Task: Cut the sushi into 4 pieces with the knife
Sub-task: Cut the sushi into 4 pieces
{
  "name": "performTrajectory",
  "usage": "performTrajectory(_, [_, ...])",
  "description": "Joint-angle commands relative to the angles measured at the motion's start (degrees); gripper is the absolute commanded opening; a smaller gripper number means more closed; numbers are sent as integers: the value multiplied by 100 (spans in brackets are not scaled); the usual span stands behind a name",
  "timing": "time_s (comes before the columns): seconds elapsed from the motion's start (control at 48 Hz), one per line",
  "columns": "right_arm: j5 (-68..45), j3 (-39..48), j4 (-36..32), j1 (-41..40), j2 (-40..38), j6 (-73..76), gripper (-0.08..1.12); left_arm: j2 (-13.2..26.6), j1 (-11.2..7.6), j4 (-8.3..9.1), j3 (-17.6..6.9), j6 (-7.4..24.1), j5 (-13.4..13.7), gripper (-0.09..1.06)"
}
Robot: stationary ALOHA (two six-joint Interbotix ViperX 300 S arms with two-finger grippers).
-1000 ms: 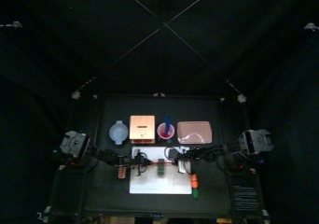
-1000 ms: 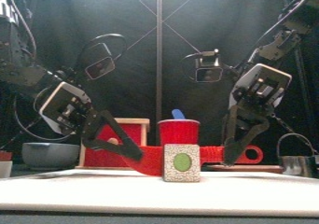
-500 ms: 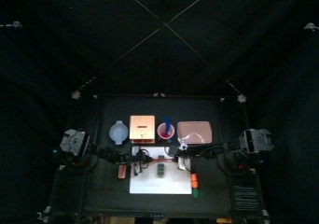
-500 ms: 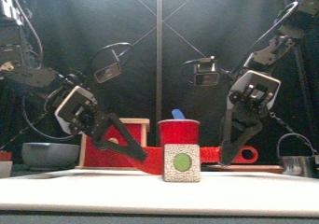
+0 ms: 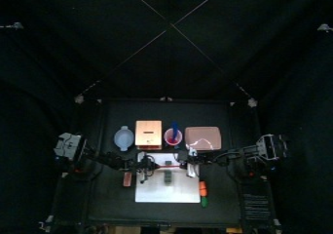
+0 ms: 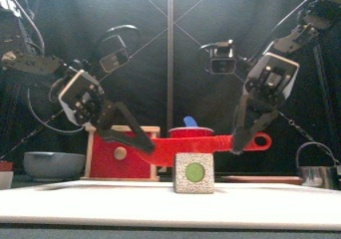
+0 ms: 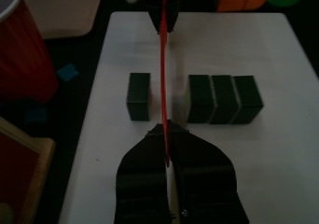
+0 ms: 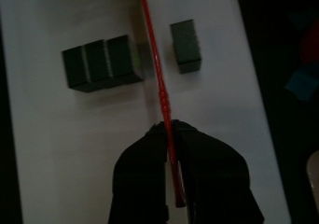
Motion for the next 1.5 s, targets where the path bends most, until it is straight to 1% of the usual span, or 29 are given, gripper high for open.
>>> performTrajectory(0.021, [-79, -220, 44, 70, -360, 97, 9, -290, -123, 18, -132, 0, -44, 22])
performTrajectory(0.146, [-97, -185, 44, 141, -360, 220, 9, -343, -272, 18, -141, -9, 9, 22])
performTrajectory(0.292, [-123, -185, 53, 220, -264, 229, 9, -272, -378, 0, -141, -26, 149, 22])
performTrajectory(0.479, [-123, -185, 79, 237, -114, 229, 9, -167, -404, 0, -176, -35, 325, 22])
performTrajectory(0.875, [-132, -185, 211, 325, 97, 229, 9, 44, -457, -9, -246, -44, 396, 22])
performTrajectory(1.0, [-132, -193, 220, 343, 193, 229, 9, 105, -475, -18, -264, -53, 492, 22])
performTrajectory(1.083, [-132, -211, 220, 343, 255, 229, 9, 158, -483, -26, -299, -44, 606, 22])
performTrajectory(1.167, [-132, -202, 220, 352, 325, 229, 9, 264, -475, -53, -325, -44, 686, 22])
performTrajectory(1.25, [-132, -185, 220, 352, 466, 229, 9, 466, -475, -79, -352, -44, 756, 22])
performTrajectory(1.312, [-132, -176, 220, 343, 580, 229, 9, 659, -475, -97, -360, -44, 756, 22])
performTrajectory(1.417, [-132, -158, 220, 343, 809, 229, 9, 1020, -475, -176, -404, -44, 765, 22])
performTrajectory(1.5, [-141, -158, 220, 343, 905, 229, 9, 1178, -475, -220, -448, -35, 765, 22])
